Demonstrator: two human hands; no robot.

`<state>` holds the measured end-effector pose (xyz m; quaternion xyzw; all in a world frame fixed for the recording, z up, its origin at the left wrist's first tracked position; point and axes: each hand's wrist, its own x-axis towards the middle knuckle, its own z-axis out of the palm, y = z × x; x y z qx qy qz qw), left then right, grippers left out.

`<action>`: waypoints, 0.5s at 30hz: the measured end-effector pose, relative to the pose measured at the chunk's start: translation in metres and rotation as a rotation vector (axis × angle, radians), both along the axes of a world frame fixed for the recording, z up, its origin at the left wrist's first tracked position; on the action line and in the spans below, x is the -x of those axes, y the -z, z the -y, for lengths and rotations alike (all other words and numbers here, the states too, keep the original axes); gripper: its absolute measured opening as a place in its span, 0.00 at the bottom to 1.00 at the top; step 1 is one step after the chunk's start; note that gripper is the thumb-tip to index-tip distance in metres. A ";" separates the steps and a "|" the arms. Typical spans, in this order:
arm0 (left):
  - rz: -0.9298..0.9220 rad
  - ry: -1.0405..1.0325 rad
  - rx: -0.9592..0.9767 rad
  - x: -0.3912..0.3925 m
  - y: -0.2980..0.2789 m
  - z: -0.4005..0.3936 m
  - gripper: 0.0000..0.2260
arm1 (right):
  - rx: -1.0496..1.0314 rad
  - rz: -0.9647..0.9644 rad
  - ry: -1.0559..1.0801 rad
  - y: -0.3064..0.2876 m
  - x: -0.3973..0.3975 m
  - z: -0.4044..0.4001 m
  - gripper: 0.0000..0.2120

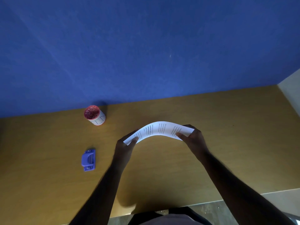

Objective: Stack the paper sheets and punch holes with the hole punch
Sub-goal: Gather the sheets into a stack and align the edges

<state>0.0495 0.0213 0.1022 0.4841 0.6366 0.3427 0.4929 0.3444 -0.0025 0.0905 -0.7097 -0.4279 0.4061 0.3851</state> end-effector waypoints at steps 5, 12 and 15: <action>-0.018 -0.003 -0.017 0.001 0.000 -0.002 0.05 | 0.054 -0.028 0.069 0.007 -0.003 -0.004 0.11; -0.025 0.008 0.028 0.001 -0.002 0.001 0.06 | 0.048 -0.045 0.032 0.007 0.000 -0.002 0.13; -0.015 0.005 0.015 0.002 -0.006 -0.001 0.09 | 0.033 -0.019 0.047 0.004 -0.001 -0.005 0.14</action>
